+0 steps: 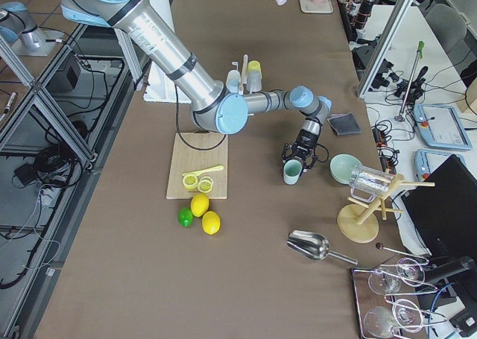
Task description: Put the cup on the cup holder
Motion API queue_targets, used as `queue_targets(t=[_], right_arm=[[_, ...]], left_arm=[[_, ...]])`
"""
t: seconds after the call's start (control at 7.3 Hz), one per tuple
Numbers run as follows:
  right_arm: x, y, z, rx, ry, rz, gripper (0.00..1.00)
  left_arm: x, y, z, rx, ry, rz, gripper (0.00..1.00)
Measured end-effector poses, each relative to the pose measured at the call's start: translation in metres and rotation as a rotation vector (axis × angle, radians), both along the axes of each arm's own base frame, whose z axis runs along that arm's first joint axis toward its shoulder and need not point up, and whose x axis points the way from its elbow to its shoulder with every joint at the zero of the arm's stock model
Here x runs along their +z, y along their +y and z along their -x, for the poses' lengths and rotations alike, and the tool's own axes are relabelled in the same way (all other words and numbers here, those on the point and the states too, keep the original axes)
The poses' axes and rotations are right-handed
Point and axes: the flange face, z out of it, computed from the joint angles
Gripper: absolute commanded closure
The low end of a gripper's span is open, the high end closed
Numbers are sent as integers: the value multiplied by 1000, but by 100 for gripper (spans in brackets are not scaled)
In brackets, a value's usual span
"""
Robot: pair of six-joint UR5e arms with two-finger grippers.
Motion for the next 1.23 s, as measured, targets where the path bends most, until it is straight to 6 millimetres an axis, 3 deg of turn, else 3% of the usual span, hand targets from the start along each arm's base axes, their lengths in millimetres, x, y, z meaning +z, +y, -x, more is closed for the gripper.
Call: queue_targets(t=[0.27, 0.55, 0.96, 1.1, 1.23], right_arm=[[-34, 3, -17, 8, -33, -51, 83], [-88, 11, -46, 69, -176, -119, 84], [-174, 32, -72, 148, -494, -188, 82], [-189, 34, -81, 172, -627, -208, 82], [-191, 35, -89, 202, -771, -212, 82]], left_arm=[[-10, 1, -1, 7, 46, -34, 93], [-14, 0, -11, 17, 133, -38, 95], [-18, -8, -30, 0, 255, -101, 99], [-23, -9, -34, -19, 298, -134, 99], [-32, -7, -35, -40, 350, -175, 99]])
